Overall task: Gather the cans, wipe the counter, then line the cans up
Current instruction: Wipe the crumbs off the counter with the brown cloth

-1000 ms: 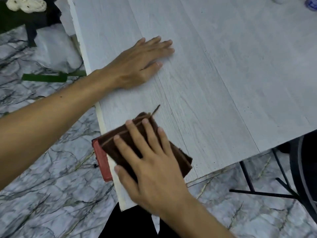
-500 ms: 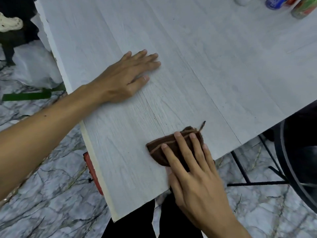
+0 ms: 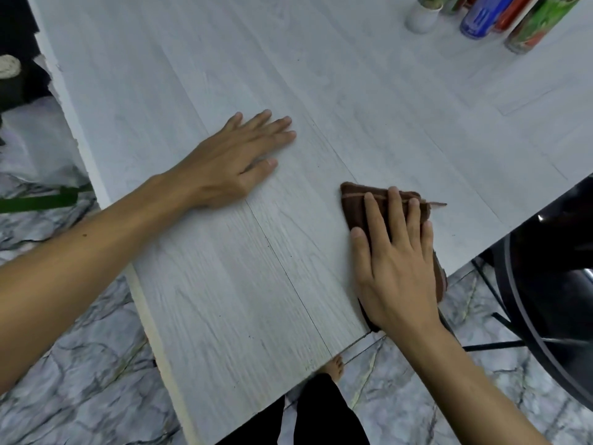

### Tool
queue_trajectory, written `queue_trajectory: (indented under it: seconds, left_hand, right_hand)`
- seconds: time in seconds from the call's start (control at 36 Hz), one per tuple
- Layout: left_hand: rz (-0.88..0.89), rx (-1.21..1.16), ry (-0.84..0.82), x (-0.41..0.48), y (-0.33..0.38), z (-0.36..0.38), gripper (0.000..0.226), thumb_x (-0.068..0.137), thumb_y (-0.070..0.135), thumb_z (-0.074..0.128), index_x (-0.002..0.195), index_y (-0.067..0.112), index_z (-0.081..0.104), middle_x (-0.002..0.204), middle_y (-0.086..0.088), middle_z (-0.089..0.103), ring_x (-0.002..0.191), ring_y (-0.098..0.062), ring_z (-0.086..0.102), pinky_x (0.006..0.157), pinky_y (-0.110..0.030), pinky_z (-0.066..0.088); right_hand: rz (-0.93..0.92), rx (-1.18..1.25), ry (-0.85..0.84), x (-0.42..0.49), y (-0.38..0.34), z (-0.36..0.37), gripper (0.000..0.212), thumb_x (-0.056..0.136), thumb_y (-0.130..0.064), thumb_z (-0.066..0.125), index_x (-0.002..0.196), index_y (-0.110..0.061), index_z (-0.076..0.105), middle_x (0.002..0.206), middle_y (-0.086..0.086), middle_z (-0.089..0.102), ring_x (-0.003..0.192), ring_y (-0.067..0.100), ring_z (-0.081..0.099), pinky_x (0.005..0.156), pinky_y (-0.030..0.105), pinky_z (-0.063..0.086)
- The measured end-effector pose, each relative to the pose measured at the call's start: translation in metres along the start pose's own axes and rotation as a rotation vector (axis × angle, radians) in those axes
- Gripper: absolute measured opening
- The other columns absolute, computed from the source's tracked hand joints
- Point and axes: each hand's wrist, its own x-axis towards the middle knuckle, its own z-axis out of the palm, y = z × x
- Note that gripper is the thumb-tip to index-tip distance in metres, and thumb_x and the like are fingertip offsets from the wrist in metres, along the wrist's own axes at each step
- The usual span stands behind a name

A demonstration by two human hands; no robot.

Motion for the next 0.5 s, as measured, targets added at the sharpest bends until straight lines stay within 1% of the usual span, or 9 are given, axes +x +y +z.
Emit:
queue_trajectory:
  seconds: [0.14,0.33,0.5]
  left_hand:
    - [0.003,0.004,0.001,0.01,0.0,0.0,0.054,0.111,0.04,0.03,0.163,0.035,0.017,0.17,0.017,0.006,0.156,0.0,-0.006,0.128,-0.039,-0.003]
    - [0.022,0.017,0.003,0.011,0.001,0.001,0.054,0.11,0.039,0.033,0.162,0.032,0.02,0.171,0.015,0.009,0.157,-0.004,-0.003,0.128,-0.043,0.001]
    - [0.027,-0.008,0.03,0.008,0.006,-0.001,0.052,0.11,0.037,0.036,0.161,0.031,0.028,0.17,0.015,0.015,0.157,-0.004,0.003,0.128,-0.041,0.009]
  right_hand:
    - [-0.054,0.017,-0.017,0.028,-0.008,-0.001,0.057,0.109,-0.045,0.025,0.162,-0.026,0.022,0.171,0.004,0.003,0.156,0.026,-0.009,0.126,0.046,-0.005]
    - [-0.154,0.035,-0.033,0.044,-0.021,0.006,0.055,0.109,-0.045,0.025,0.161,-0.028,0.025,0.171,0.003,0.006,0.157,0.025,-0.006,0.126,0.046,-0.004]
    - [-0.218,0.047,-0.057,0.044,-0.031,0.013,0.057,0.107,-0.047,0.019,0.161,-0.03,0.025,0.171,0.001,0.007,0.157,0.024,-0.006,0.126,0.048,-0.001]
